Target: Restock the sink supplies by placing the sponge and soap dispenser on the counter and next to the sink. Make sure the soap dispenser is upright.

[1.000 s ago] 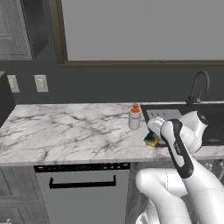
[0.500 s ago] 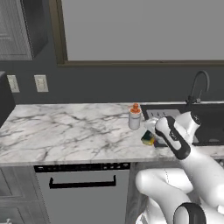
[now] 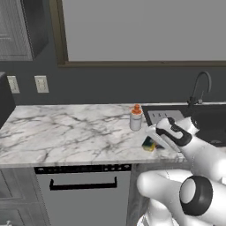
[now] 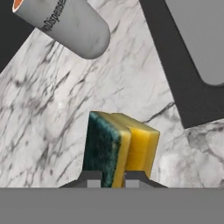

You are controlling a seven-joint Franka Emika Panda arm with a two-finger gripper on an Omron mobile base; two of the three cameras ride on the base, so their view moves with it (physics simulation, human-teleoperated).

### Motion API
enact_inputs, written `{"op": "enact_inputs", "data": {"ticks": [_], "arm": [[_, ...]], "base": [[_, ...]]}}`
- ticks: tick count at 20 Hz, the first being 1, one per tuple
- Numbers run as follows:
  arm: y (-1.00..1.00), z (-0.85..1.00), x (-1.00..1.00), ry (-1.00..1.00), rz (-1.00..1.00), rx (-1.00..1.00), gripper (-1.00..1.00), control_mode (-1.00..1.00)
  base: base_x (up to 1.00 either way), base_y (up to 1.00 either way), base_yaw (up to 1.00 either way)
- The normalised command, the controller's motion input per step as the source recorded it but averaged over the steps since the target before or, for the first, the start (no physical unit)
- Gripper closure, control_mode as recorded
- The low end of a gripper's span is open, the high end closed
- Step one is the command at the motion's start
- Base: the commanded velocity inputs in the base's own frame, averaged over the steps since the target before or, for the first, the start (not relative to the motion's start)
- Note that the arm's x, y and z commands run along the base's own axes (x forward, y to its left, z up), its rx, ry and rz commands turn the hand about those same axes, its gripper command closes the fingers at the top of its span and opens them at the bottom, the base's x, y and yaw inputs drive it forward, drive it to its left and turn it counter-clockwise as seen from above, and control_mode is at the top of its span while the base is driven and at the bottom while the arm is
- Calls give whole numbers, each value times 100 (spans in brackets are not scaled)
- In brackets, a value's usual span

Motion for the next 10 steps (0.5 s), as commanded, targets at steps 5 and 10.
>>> {"op": "enact_inputs", "data": {"ticks": [5, 10], "arm": [[9, -50, 24, 0, 5, 0, 100, -100], [20, -44, 30, 0, 4, 0, 100, -100]], "base": [[0, 0, 0], [0, 0, 0]]}}
